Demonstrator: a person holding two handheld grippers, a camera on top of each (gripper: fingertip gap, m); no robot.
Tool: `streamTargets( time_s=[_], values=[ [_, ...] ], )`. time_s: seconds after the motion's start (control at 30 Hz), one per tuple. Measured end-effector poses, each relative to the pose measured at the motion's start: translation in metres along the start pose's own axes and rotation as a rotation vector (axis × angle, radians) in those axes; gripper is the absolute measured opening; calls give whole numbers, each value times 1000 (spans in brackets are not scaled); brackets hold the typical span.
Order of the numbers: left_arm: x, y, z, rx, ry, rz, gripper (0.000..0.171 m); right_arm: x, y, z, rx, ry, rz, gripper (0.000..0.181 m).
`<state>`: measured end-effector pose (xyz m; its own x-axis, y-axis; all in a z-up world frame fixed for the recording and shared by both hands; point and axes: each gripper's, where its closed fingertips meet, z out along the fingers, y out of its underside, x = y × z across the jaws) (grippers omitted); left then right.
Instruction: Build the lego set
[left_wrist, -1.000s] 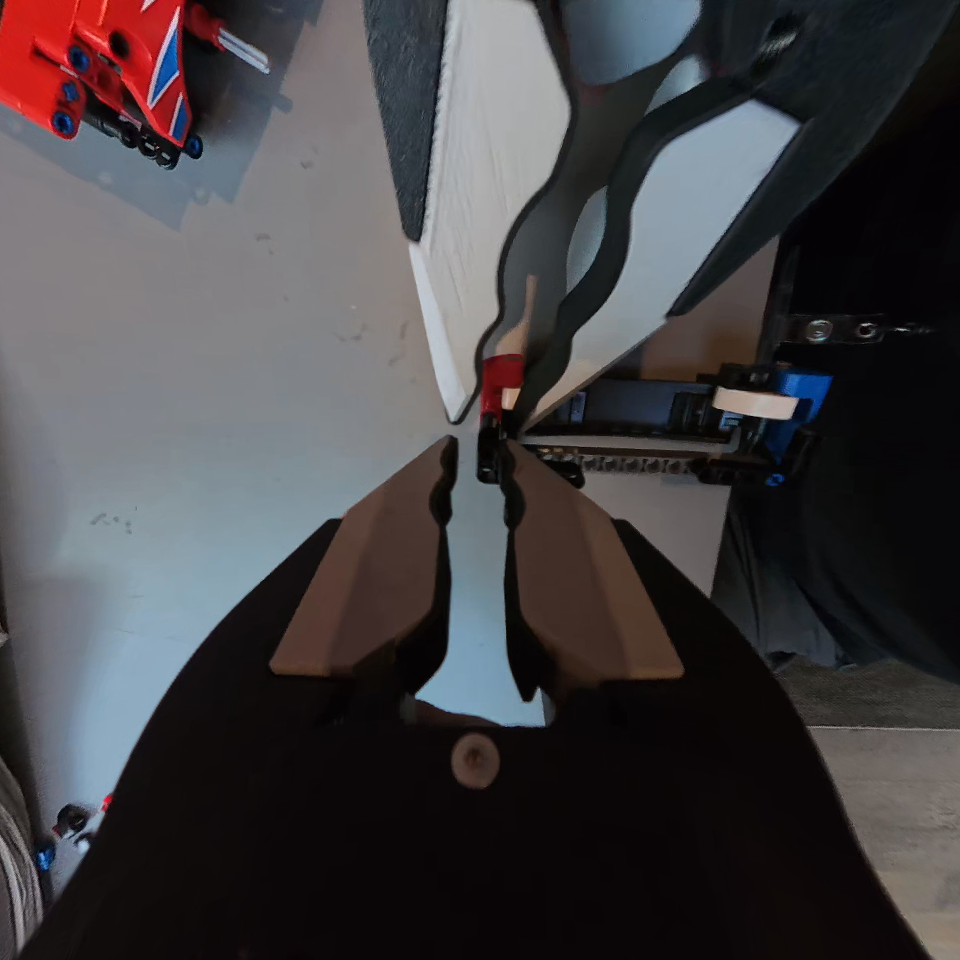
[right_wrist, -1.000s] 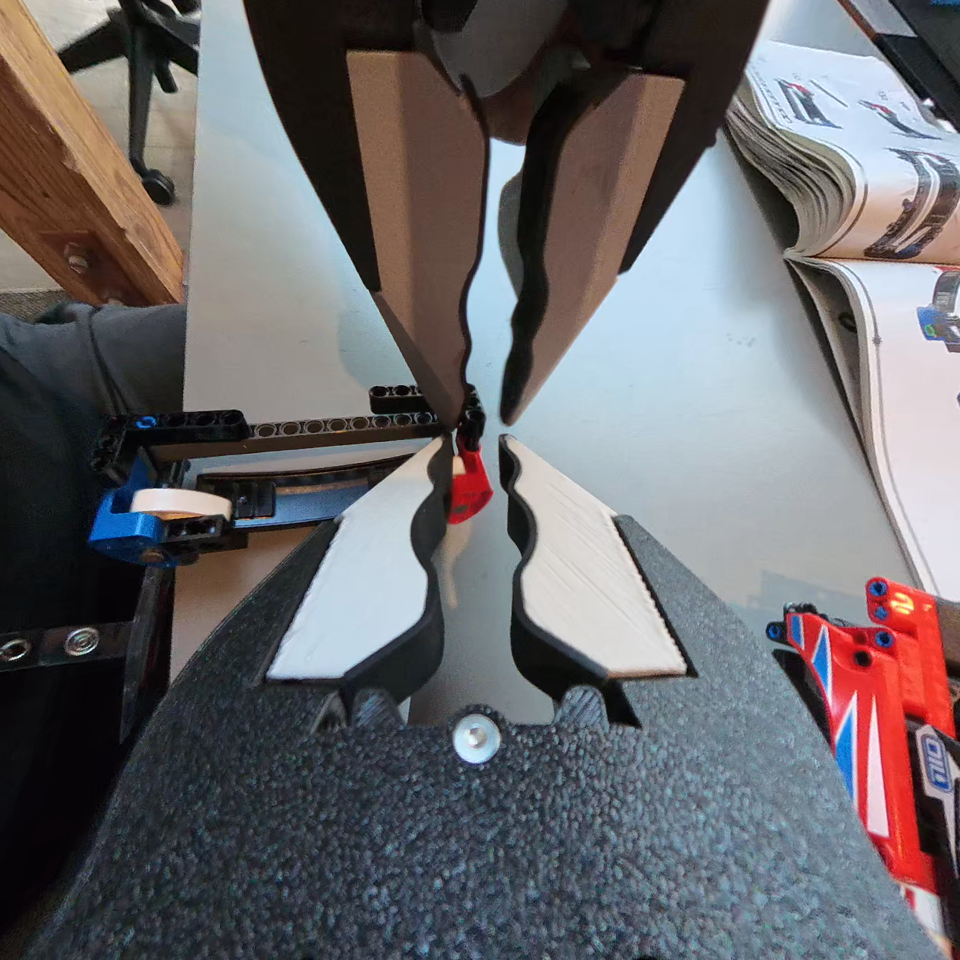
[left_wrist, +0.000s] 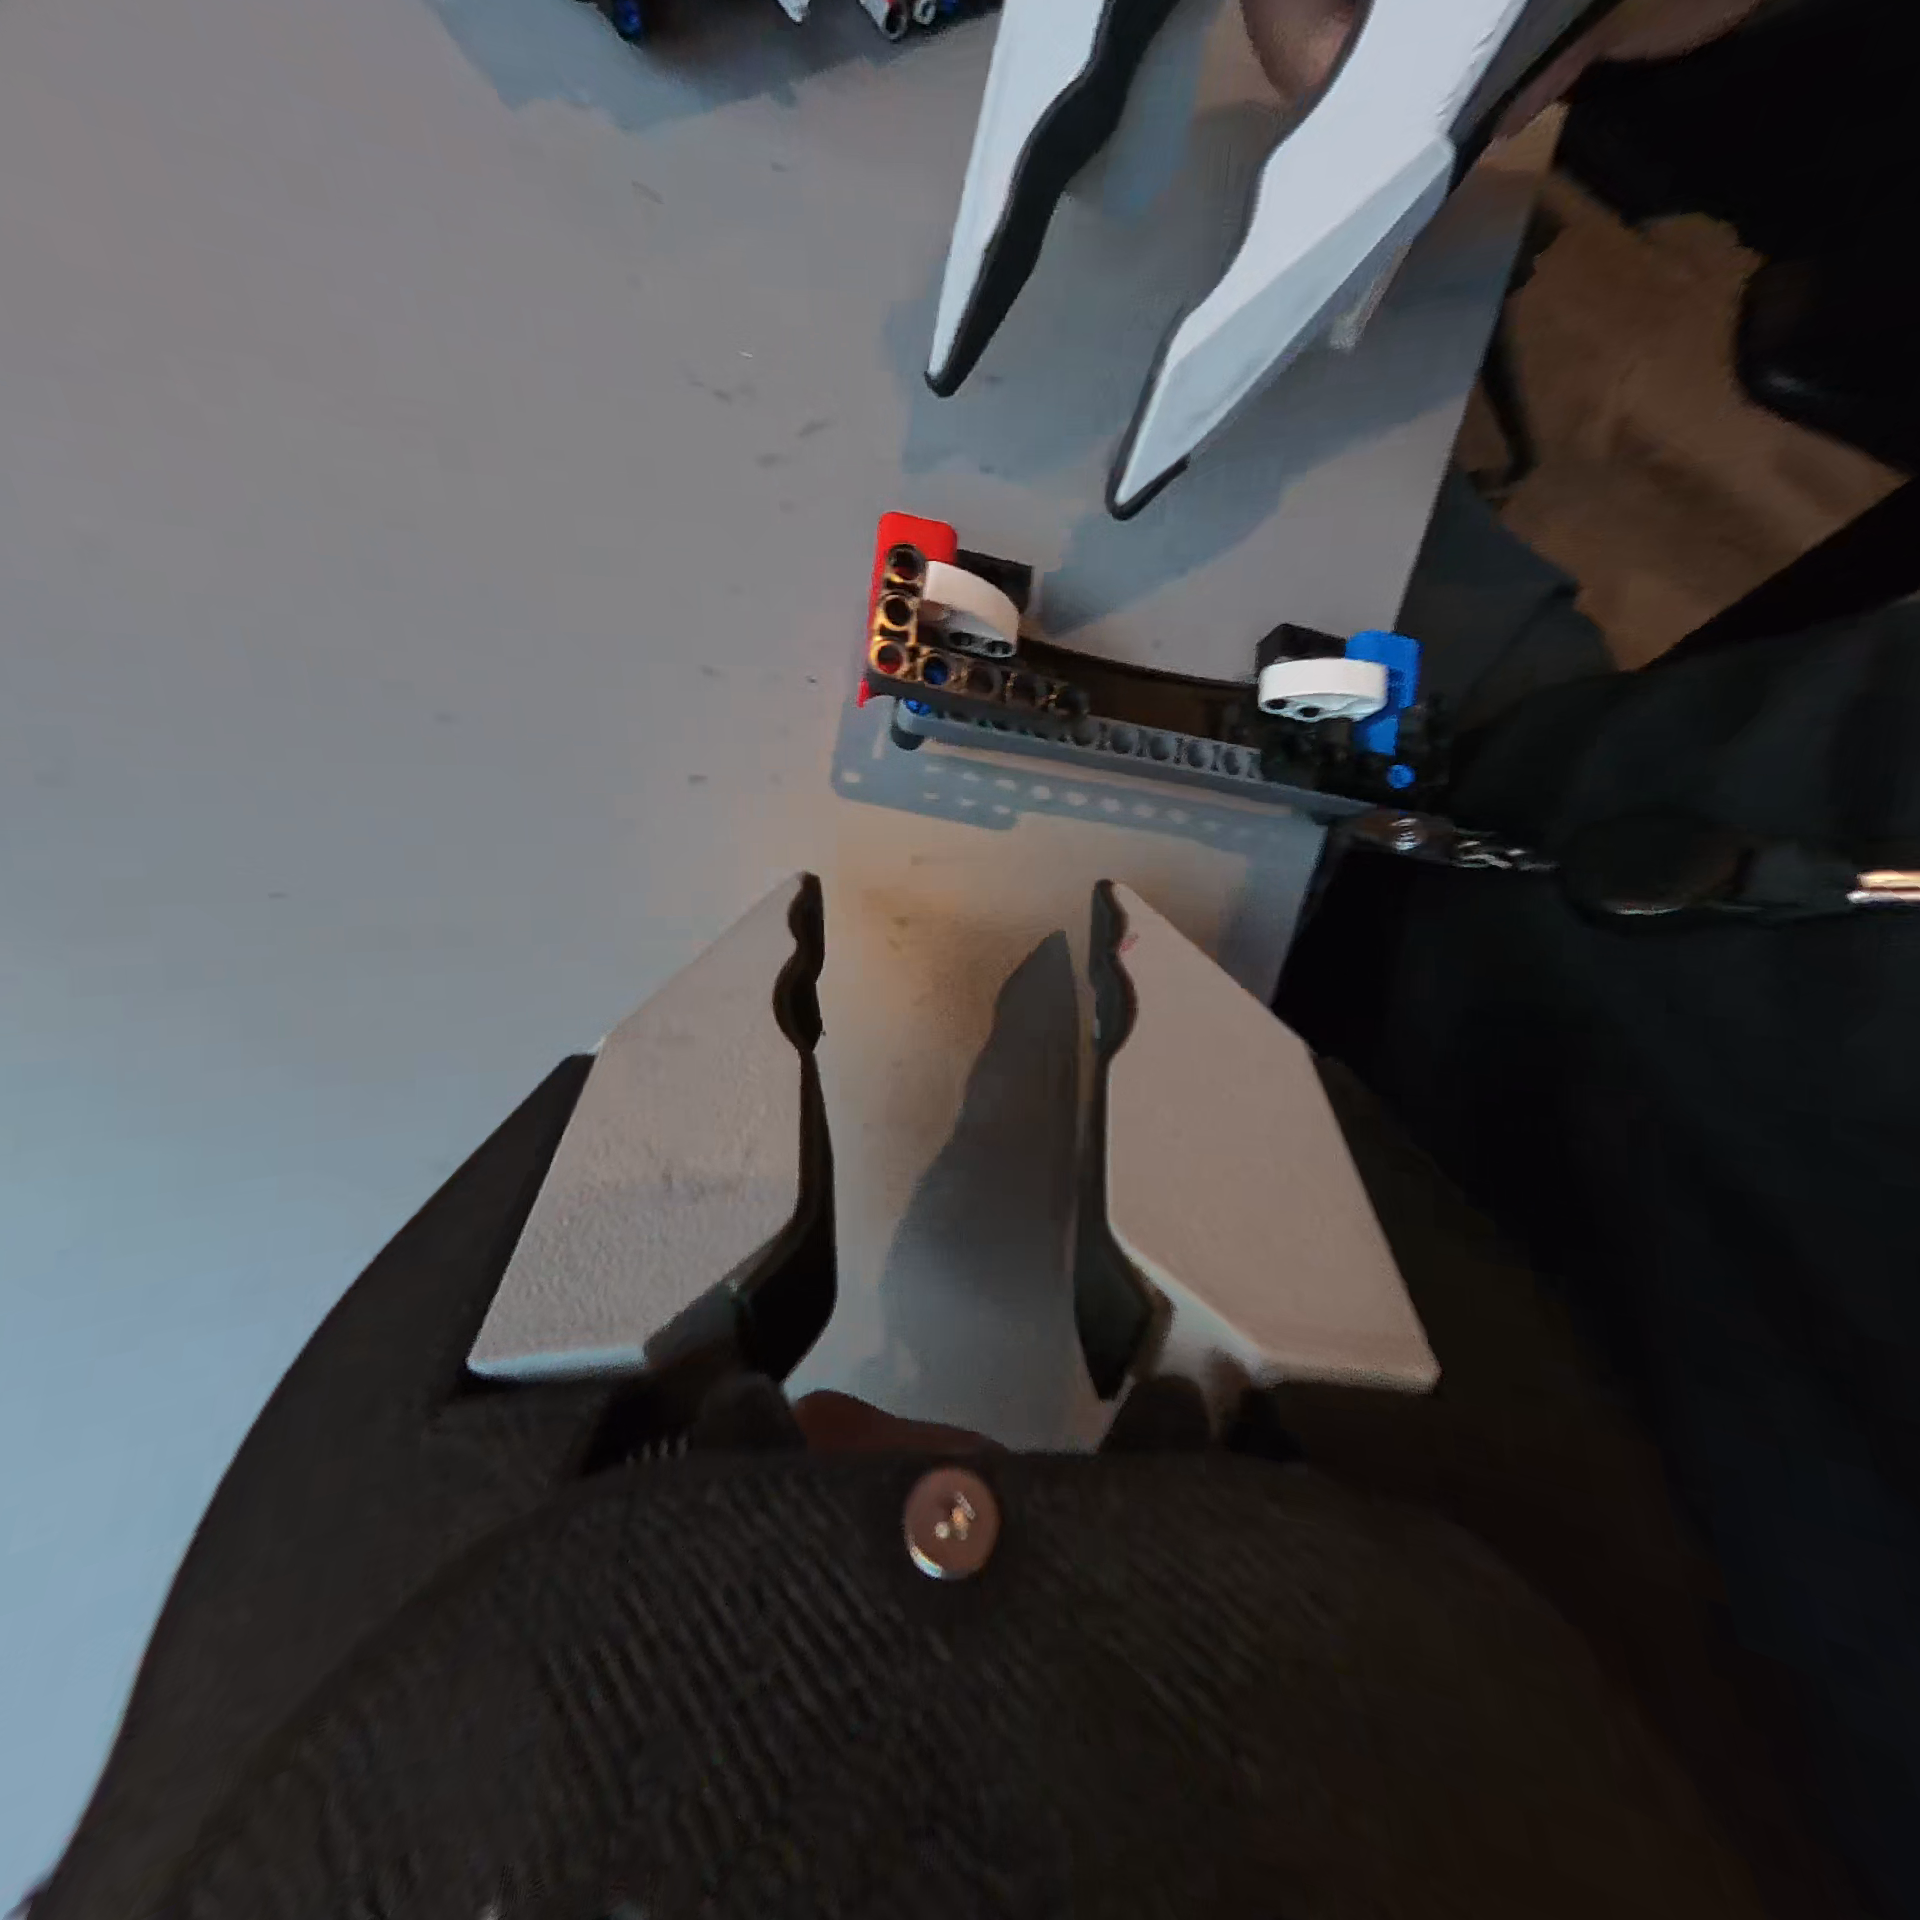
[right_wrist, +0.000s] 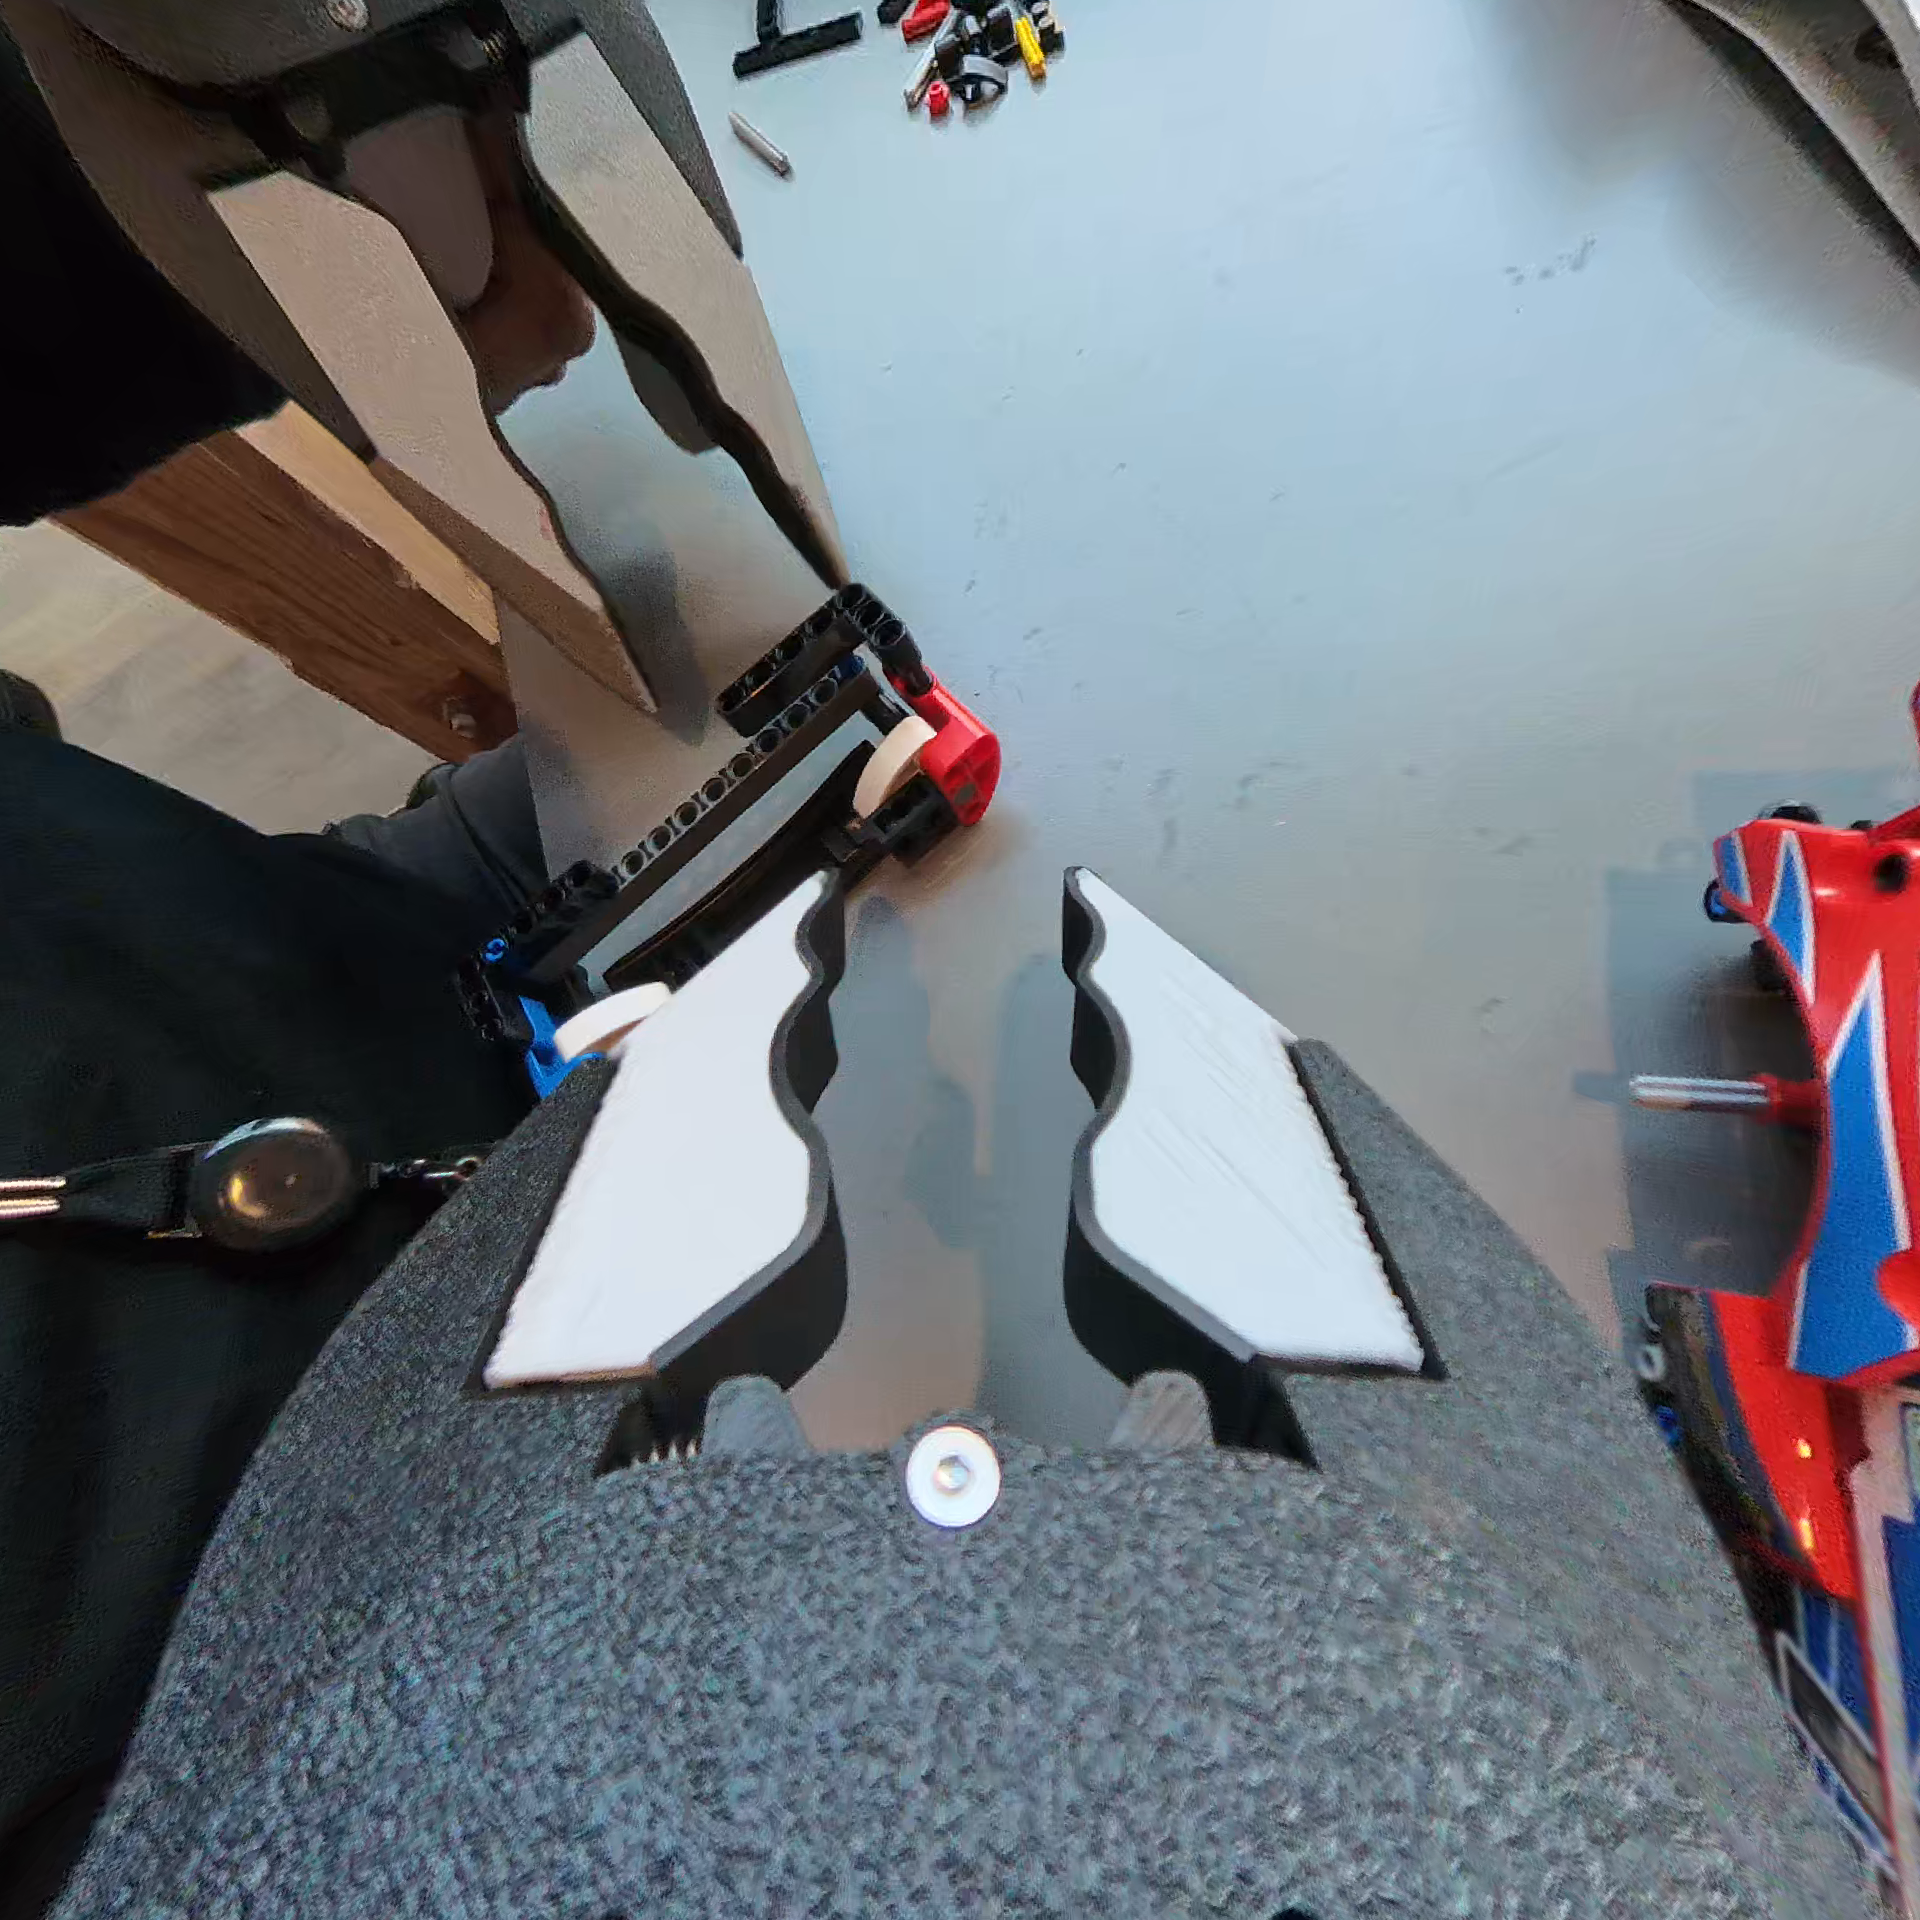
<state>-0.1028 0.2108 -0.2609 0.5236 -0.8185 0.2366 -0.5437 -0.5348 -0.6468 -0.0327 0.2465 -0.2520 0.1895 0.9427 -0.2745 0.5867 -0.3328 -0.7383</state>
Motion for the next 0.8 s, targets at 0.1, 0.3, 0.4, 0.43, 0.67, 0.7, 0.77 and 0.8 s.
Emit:
streamTargets(
  time_s=[0.1, 0.3, 0.4, 0.43, 0.67, 0.7, 0.77, 0.8],
  values=[
    [5, 2, 5, 13, 47, -92, 49, -3, 0, 5, -8, -17, 7, 46],
    [15, -9, 5, 74, 223, -331, 55, 3, -22, 19, 53, -59, -133, 56],
    [3, -9, 5, 80, 90, -230, 55, 2, -24, 21, 25, -115, -205, 51],
    [-1, -8, 5, 77, 56, -197, 55, 4, -25, 21, 10, -130, -199, 51],
    [-7, -11, 5, 118, 112, -177, 60, 2, -34, 23, 11, -273, -197, 56],
    [-9, -11, 4, 117, 104, -176, 61, 4, -33, 24, 13, -269, -227, 56],
    [-13, -9, 3, 112, 80, -156, 59, 7, -31, 26, 8, -263, -265, 55],
    [-14, -8, 3, 112, 79, -151, 57, 7, -31, 25, 12, -267, -270, 55]
  ],
)
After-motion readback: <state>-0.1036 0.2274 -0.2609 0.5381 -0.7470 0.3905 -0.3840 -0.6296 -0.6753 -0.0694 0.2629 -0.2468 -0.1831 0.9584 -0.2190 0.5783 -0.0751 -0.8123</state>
